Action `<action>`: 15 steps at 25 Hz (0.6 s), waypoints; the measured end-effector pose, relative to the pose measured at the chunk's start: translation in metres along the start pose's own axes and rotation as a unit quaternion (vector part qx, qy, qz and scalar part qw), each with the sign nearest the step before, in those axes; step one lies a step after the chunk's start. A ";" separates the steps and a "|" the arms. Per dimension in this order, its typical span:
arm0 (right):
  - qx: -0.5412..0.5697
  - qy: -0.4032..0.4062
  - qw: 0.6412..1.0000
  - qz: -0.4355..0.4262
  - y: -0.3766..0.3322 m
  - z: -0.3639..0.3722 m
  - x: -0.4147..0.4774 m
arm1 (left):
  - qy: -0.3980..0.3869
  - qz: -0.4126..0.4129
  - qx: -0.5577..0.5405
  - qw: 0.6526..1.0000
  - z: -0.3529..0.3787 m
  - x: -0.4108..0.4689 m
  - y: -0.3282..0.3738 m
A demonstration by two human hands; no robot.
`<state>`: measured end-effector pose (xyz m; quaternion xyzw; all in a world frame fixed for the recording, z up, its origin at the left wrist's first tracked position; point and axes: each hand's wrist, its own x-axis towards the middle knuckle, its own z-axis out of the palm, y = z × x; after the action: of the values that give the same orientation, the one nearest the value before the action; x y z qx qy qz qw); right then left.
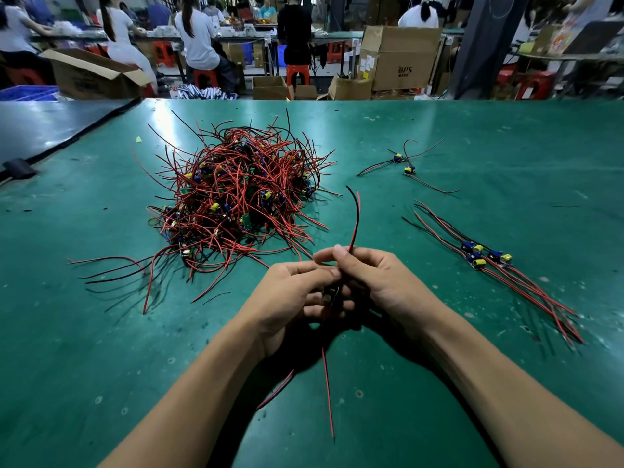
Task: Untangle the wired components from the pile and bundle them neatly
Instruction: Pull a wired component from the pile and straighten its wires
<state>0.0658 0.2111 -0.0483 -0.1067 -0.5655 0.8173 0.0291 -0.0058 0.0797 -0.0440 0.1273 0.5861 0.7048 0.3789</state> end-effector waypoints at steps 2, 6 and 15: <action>-0.009 -0.011 1.000 0.006 0.000 -0.001 -0.002 | 0.002 0.007 0.011 1.000 0.001 0.000 -0.001; -0.039 0.032 0.999 -0.016 0.003 -0.001 0.003 | 0.016 0.004 0.018 1.000 0.002 -0.002 0.000; -0.294 0.234 0.891 -0.254 0.003 -0.026 0.020 | 0.008 -0.019 0.032 0.999 0.004 0.000 0.006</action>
<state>0.0518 0.2377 -0.0625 -0.1518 -0.7643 0.5300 0.3345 -0.0061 0.0826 -0.0373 0.1225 0.6138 0.6794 0.3830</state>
